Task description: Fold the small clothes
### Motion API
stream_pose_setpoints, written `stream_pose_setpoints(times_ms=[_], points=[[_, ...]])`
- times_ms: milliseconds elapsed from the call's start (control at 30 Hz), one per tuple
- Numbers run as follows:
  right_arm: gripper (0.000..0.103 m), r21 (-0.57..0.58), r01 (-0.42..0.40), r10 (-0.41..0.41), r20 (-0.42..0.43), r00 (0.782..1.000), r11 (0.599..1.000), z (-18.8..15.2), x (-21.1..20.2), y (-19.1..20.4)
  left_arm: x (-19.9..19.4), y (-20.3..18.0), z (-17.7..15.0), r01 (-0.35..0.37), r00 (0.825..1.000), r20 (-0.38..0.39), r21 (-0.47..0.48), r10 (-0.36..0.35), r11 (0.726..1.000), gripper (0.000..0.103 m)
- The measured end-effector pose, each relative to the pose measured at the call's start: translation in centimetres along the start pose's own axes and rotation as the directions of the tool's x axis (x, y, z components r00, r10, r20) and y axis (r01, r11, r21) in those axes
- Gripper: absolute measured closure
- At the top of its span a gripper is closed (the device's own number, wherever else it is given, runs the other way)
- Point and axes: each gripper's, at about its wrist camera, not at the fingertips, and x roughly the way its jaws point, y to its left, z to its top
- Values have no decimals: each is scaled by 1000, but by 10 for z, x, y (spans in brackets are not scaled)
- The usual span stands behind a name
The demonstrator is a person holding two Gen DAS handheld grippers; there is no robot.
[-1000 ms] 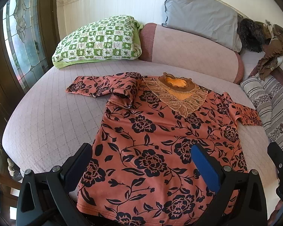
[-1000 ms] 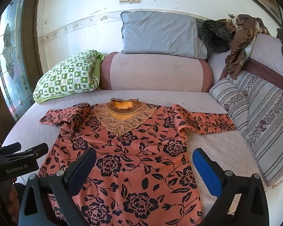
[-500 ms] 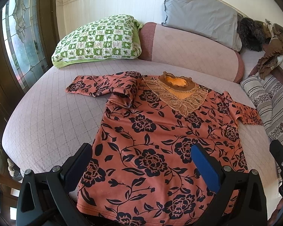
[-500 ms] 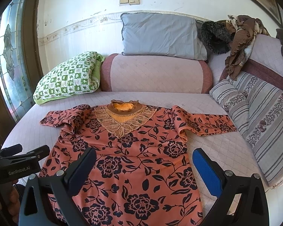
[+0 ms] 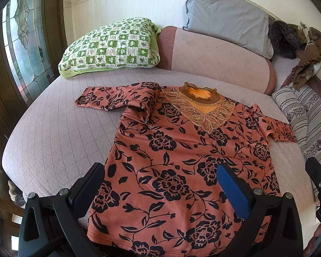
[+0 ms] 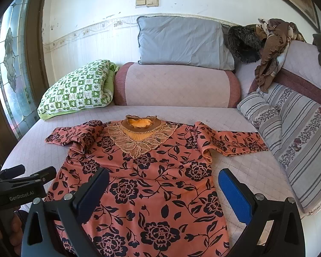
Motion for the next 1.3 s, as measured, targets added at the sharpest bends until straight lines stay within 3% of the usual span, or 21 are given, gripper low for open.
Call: stream_pose_setpoints(times_ms=[1300], points=[[0, -10, -4, 4, -4, 1000, 1000, 2, -1, 5, -4, -2, 4, 10, 1000, 8, 6, -10, 1000, 0]])
